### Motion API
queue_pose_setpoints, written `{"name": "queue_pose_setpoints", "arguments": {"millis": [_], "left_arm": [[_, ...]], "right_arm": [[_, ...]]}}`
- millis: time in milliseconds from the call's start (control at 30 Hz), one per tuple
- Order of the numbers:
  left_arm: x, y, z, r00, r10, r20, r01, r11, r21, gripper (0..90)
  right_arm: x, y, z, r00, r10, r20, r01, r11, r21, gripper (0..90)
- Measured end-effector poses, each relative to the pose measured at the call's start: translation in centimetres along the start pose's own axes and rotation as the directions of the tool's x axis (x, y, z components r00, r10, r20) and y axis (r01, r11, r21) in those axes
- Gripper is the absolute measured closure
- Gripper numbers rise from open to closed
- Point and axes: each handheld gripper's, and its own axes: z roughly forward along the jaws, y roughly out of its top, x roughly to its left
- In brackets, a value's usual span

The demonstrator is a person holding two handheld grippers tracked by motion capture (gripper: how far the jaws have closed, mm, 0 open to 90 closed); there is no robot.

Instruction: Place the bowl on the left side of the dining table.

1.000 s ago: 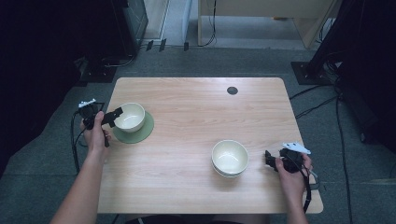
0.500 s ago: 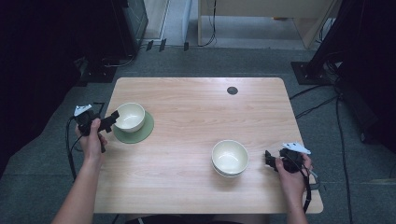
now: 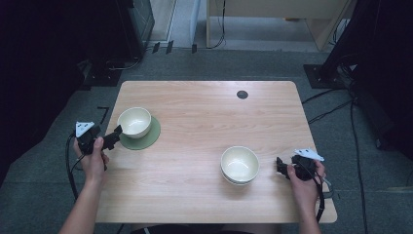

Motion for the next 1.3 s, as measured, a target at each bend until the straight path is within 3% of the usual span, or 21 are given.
{"name": "queue_pose_setpoints", "arguments": {"millis": [167,300,567,700,1000,1133,1300], "left_arm": [[-0.4,-0.8,-0.7,0.9999,0.002,0.014,-0.002,1.0,0.004,11.4],[-0.6,-1.4,-1.5,0.9999,-0.01,-0.002,0.01,0.9999,-0.011,11.4],[-1.0,-3.1,-2.2,0.9999,0.006,0.014,-0.006,0.9999,0.013,11.4],[-0.8,-3.9,-2.4,1.0,-0.002,-0.001,0.002,0.9997,0.023,11.4],[-0.6,-6.3,-3.5,1.0,0.008,-0.002,-0.007,0.9977,0.067,11.4],[-0.2,-7.2,-3.9,0.9998,0.0,-0.019,0.002,0.9929,0.119,11.4],[0.2,-7.9,-4.5,0.9991,0.026,-0.035,-0.021,0.9898,0.141,11.4]], "right_arm": [[0.0,0.0,0.0,1.0,0.0,0.0,0.0,1.0,0.0,15.8],[0.0,0.0,0.0,1.0,0.0,0.001,0.0,1.0,-0.001,15.9],[0.0,0.0,0.0,1.0,0.0,0.001,0.0,1.0,0.001,15.9],[0.0,0.0,0.0,1.0,-0.001,0.001,0.001,1.0,0.001,16.0],[0.1,0.0,0.0,1.0,-0.001,-0.001,0.001,1.0,0.0,15.9],[0.2,-0.1,-0.1,1.0,-0.002,-0.001,0.002,1.0,0.0,16.0],[0.2,-0.1,-0.1,1.0,-0.002,-0.001,0.002,1.0,0.0,16.0]]}}
